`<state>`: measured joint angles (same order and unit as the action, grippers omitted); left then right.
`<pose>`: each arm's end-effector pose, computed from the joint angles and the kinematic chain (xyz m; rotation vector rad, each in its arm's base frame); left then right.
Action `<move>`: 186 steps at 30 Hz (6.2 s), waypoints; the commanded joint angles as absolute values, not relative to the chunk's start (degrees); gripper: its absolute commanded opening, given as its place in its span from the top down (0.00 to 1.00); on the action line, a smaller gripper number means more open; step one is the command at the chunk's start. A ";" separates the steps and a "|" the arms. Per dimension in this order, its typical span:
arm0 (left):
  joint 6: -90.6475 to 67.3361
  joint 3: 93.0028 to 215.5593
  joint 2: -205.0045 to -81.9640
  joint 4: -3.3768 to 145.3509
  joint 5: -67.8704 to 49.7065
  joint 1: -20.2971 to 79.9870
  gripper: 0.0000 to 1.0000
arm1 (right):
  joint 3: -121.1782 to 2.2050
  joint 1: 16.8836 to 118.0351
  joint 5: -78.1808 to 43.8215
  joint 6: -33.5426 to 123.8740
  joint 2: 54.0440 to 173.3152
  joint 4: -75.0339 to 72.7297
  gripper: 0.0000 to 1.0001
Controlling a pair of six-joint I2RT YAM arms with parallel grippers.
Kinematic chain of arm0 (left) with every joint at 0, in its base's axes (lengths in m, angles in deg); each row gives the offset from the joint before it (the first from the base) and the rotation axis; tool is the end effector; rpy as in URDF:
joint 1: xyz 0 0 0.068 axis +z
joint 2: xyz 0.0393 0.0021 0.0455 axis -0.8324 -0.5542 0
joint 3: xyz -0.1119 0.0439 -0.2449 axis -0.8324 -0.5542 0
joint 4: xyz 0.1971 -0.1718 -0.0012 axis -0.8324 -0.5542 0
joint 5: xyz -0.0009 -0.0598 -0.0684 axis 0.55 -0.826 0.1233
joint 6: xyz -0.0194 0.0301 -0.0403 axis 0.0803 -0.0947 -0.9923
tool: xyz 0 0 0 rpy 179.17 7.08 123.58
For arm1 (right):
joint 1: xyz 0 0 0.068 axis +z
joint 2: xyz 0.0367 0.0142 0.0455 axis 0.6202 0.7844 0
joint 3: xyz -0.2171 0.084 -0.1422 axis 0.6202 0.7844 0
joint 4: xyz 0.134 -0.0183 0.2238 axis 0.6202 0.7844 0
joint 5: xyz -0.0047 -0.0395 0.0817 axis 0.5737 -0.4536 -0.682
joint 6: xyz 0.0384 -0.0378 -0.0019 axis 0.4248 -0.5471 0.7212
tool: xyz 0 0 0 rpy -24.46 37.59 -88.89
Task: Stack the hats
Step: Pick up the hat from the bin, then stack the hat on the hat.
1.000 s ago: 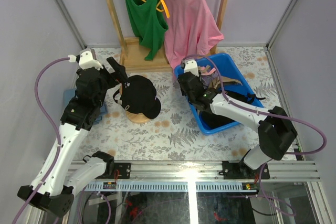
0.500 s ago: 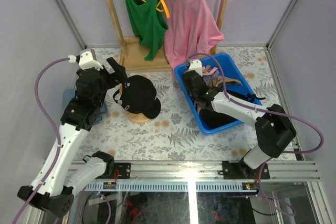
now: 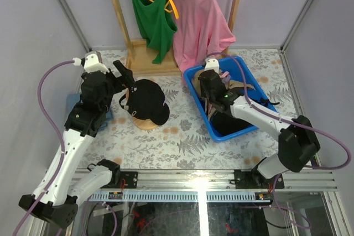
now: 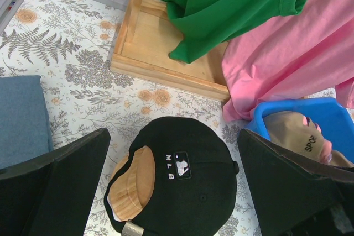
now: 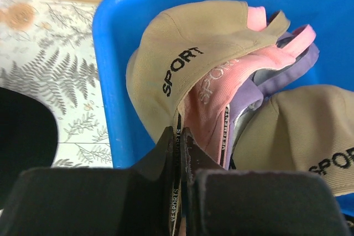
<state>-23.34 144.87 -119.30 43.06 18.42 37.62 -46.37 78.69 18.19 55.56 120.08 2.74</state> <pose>0.1808 -0.0489 0.4005 -0.3075 1.7849 -0.2159 0.2757 0.2126 0.2764 -0.1191 2.0200 0.1296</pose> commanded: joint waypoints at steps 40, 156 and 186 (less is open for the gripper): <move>-21.17 145.69 -121.27 44.19 18.95 37.36 0.00 | -25.79 51.79 -21.52 100.81 105.66 -49.80 1.00; -82.86 144.36 -100.19 58.64 -28.27 37.35 0.00 | -28.31 83.68 -44.50 127.81 89.39 -93.24 1.00; -98.24 137.39 -96.61 77.11 -44.43 37.36 0.19 | -32.86 89.87 -47.31 124.60 99.52 -99.10 1.00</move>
